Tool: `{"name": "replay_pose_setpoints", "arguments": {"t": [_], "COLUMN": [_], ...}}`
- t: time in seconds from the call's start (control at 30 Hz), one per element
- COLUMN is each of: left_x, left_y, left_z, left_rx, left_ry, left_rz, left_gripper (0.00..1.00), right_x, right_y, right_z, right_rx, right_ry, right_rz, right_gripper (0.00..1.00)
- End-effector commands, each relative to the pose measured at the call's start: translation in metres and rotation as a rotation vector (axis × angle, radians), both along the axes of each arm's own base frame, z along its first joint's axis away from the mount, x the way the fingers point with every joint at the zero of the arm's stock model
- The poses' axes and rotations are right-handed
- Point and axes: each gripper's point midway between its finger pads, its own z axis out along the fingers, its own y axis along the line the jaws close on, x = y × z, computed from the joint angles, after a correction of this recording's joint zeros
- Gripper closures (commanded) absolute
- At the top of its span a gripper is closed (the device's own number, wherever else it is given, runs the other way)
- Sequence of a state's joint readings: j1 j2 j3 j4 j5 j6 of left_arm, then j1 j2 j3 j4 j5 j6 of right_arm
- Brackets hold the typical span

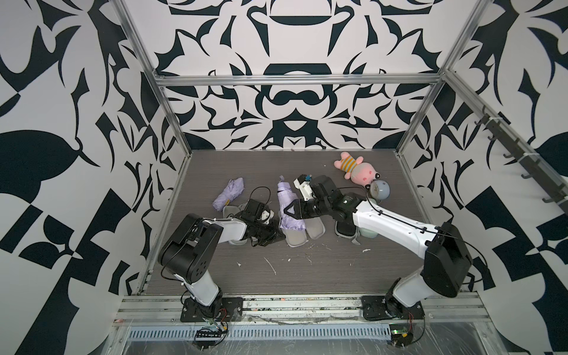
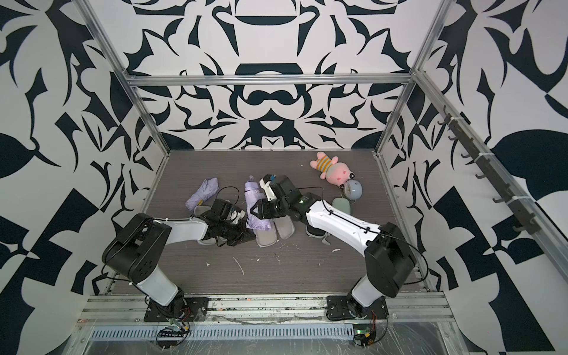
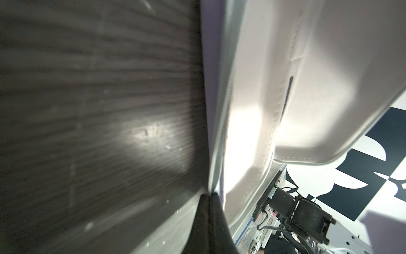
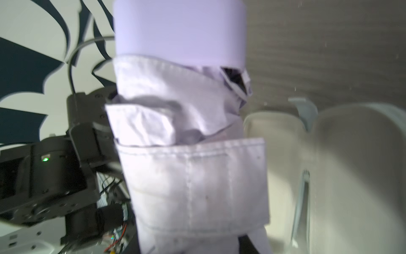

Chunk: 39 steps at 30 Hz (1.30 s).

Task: Put umbrellas into zippered umbrella sleeves
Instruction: Adjust the umbrella in the umbrella sleeve.

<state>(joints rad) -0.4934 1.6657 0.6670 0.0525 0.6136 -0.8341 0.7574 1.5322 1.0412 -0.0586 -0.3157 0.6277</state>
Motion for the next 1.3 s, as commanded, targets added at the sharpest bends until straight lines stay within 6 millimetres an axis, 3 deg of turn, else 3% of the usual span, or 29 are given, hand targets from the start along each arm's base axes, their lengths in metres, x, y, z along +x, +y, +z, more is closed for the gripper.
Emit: {"name": "replay_pose_setpoints", "arguments": {"t": [0.0, 0.07, 0.17, 0.3, 0.4, 0.5, 0.67, 0.77, 0.87, 1.03, 1.13, 1.27], "left_x": [-0.006, -0.006, -0.006, -0.004, -0.001, 0.002, 0.005, 0.006, 0.005, 0.005, 0.009, 0.011], "left_y": [0.002, 0.002, 0.002, 0.002, 0.0, -0.003, -0.005, -0.007, -0.007, 0.004, 0.014, 0.015], "left_z": [-0.006, -0.007, -0.007, -0.006, -0.007, -0.005, 0.002, 0.004, 0.005, 0.011, 0.02, 0.027], "left_rx": [0.013, 0.016, 0.018, 0.019, 0.013, 0.005, -0.004, -0.011, -0.011, 0.005, 0.0, -0.007], "left_ry": [0.02, 0.025, 0.027, 0.022, 0.02, 0.017, -0.001, -0.001, 0.0, -0.008, -0.027, -0.038], "left_rz": [-0.01, -0.01, -0.011, -0.005, -0.001, 0.0, 0.01, 0.013, 0.007, 0.011, 0.031, 0.024], "left_gripper": [1.0, 1.0, 1.0, 1.0, 1.0, 0.99, 0.98, 0.98, 0.96, 0.85, 0.74, 0.65], "right_x": [0.019, 0.018, 0.006, -0.021, -0.026, -0.032, -0.041, -0.04, -0.038, -0.036, -0.029, -0.02], "right_y": [0.004, -0.008, -0.012, -0.034, -0.048, -0.049, -0.039, -0.034, -0.02, 0.003, 0.0, -0.002], "right_z": [0.038, 0.016, -0.023, -0.069, -0.099, -0.13, -0.151, -0.162, -0.152, -0.095, -0.063, -0.041], "right_rx": [0.254, 0.298, 0.304, 0.027, -0.193, -0.425, -0.639, -0.671, -0.652, -0.485, -0.429, -0.403], "right_ry": [-0.286, -0.311, -0.11, 0.086, 0.168, 0.276, 0.333, 0.384, 0.375, 0.331, 0.302, 0.271], "right_rz": [-0.097, -0.145, -0.124, -0.108, -0.091, -0.039, -0.058, -0.104, -0.09, -0.003, 0.007, 0.008], "right_gripper": [1.0, 1.0, 1.0, 1.0, 1.0, 1.0, 1.0, 0.86, 0.7, 0.48, 0.41, 0.35]}}
